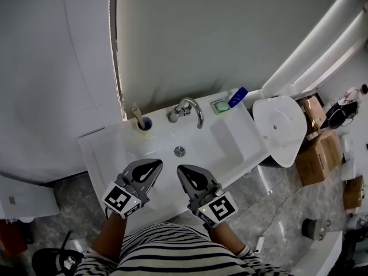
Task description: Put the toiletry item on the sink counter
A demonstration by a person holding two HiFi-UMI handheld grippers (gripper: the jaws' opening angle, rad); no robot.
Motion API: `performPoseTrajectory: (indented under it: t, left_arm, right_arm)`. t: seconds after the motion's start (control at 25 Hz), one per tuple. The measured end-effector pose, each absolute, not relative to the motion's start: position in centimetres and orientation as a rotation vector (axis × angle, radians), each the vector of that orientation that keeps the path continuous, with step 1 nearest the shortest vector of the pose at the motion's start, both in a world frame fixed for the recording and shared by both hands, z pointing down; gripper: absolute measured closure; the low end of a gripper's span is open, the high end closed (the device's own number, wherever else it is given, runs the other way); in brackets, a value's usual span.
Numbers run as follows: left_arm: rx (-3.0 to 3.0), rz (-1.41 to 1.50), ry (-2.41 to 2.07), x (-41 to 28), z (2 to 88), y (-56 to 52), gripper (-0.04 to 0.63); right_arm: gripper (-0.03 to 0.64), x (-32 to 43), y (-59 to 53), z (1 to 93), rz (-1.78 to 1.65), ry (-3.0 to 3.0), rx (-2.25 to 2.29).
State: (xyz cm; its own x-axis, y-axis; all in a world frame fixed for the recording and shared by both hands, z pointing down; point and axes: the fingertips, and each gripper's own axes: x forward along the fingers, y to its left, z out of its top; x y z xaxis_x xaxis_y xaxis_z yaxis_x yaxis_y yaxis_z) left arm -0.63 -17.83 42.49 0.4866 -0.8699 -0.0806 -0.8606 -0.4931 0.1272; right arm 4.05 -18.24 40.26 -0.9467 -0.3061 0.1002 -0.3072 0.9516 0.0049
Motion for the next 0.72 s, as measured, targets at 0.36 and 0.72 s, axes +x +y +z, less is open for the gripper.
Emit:
performPoseTrajectory:
  t: [0.36, 0.72]
  left_arm:
    - [2.634, -0.225, -1.568, -0.94, 42.62, -17.67, 0.588]
    - [2.617, -0.246, -1.587, -1.34, 43.00, -17.94, 0.588]
  right_arm:
    - [0.611, 3.33, -18.19, 39.97, 0.000, -3.003, 0.435]
    - [0.611, 3.16, -18.88, 40.83, 0.006, -2.970, 0.426]
